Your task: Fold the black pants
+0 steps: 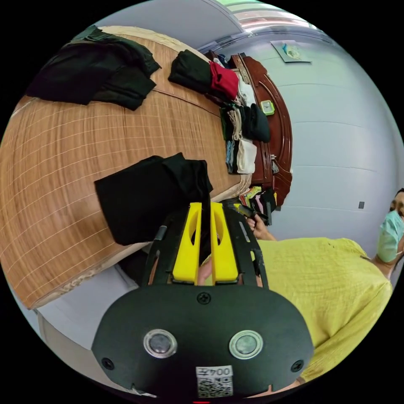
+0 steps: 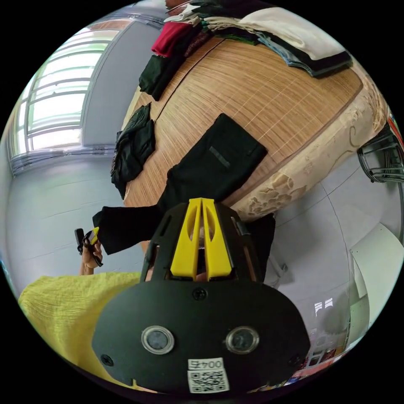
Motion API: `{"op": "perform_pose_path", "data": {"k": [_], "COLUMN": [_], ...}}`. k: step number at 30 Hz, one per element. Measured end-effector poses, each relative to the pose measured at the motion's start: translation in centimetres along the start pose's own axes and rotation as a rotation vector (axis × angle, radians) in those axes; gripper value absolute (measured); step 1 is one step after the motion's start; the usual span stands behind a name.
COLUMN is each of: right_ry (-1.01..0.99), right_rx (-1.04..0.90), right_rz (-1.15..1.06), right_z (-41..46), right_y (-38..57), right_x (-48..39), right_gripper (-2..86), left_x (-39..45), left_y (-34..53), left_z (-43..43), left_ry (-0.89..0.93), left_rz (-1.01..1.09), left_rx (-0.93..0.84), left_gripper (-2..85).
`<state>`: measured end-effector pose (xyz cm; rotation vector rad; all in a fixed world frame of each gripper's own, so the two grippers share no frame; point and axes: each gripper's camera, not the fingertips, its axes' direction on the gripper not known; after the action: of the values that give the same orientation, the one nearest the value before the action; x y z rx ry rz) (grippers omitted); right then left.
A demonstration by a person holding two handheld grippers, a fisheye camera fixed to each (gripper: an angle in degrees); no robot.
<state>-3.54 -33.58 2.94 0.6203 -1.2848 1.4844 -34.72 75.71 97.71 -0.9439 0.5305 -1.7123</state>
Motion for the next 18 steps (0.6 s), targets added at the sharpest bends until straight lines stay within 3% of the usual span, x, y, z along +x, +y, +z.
{"op": "perform_pose_path", "data": {"k": [11, 18], "right_ry": [0.004, 0.004], "right_rx": [-0.024, -0.047], "right_rz": [0.106, 0.175], "right_z": [-9.1, -11.4], "right_y": [3.7, 6.5], "right_x": [10.2, 14.0], "right_gripper": [-0.7, -0.7], "left_x": [9.4, 12.7], "left_y": [-10.5, -14.8], "left_z": [16.3, 21.6], "left_ry": [-0.130, -0.251], "left_rz": [-0.103, -0.164], "left_rx": [-0.003, -0.067], "left_gripper": [1.8, 1.9]}}
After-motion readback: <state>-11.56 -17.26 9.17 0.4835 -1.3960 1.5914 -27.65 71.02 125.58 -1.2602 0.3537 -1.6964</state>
